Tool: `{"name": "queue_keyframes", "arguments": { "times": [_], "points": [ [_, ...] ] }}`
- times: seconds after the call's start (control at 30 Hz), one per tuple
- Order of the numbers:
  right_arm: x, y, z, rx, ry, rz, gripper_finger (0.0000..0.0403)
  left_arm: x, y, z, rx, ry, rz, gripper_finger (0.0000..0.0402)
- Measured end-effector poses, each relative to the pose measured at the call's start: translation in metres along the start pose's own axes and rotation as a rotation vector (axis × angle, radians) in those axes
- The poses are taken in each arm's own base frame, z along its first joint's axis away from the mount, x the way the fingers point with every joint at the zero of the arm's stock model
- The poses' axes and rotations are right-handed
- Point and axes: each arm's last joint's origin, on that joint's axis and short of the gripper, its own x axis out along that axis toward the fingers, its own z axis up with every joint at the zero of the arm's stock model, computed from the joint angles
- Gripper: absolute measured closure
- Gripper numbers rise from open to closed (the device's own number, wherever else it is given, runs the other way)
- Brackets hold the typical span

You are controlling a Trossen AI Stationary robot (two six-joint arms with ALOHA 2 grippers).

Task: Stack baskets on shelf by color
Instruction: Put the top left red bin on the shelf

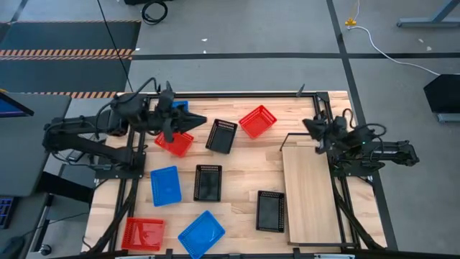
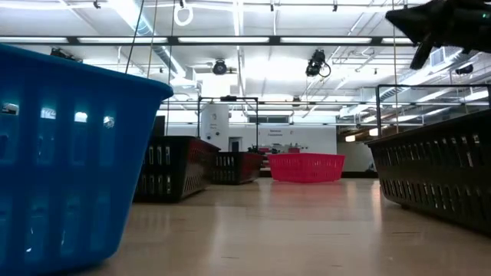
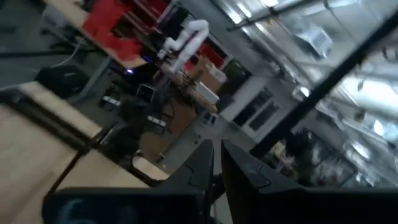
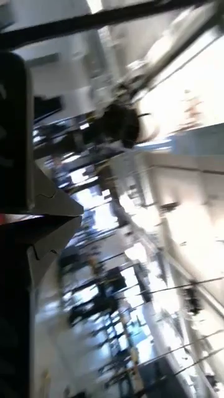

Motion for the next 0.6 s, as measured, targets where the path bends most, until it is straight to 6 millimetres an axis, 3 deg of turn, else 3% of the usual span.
{"name": "queue_keyframes", "arguments": {
  "times": [0.1, 0.2, 0.4, 0.6],
  "points": [
    [0.000, 0.002, 0.008, 0.035, -0.081, 0.014, 0.0389, 0.010, -0.006, 0.011, 0.139, -0.021, 0.006, 0.0372],
    [-0.002, 0.003, 0.017, 0.070, -0.174, 0.021, 0.0389, 0.014, 0.004, 0.015, 0.240, 0.050, 0.142, 0.0376],
    [-0.005, 0.005, 0.031, 0.114, -0.318, 0.061, 0.0389, -0.005, 0.054, -0.006, 0.291, 0.452, 0.637, 0.0363],
    [-0.007, 0.005, 0.035, 0.278, -0.358, 0.067, 0.0389, -0.030, 0.087, -0.018, 0.267, 0.820, 0.868, 0.0294]
  ]
}}
